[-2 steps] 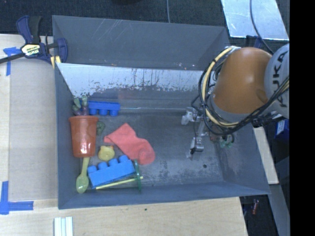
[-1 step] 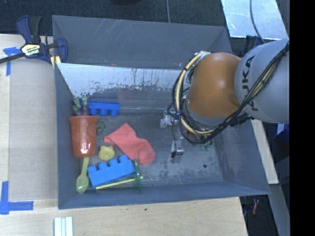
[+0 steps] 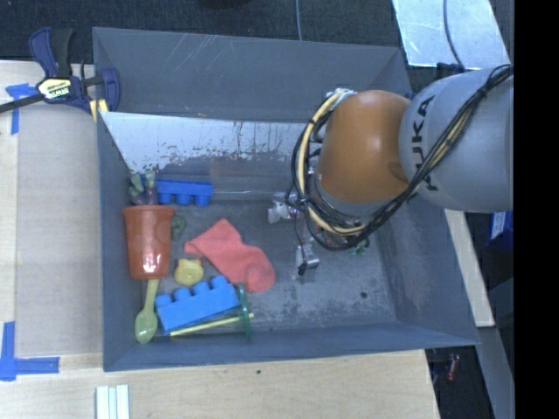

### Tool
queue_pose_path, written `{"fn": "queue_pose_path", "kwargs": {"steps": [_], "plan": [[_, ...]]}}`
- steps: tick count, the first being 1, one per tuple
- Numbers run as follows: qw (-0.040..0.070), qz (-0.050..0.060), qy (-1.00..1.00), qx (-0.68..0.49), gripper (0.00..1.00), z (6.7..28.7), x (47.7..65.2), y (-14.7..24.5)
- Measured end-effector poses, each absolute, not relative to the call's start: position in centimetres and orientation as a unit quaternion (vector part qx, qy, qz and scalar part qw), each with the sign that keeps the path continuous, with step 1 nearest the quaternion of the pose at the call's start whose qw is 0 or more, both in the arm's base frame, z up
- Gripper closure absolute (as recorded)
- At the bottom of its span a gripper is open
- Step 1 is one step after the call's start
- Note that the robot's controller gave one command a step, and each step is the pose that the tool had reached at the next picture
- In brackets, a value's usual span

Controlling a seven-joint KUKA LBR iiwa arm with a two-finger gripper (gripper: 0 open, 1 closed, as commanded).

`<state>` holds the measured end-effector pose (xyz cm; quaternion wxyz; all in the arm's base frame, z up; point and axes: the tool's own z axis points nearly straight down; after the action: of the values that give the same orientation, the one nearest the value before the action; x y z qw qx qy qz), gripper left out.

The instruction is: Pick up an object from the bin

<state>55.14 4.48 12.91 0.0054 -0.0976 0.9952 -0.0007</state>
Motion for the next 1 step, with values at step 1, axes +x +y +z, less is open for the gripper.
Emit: {"fn": "queue_pose_path", "kwargs": {"steps": [1], "plan": [[0.006, 0.001, 0.998, 0.056, 0.0, 7.57, 55.86, 7.88]]}}
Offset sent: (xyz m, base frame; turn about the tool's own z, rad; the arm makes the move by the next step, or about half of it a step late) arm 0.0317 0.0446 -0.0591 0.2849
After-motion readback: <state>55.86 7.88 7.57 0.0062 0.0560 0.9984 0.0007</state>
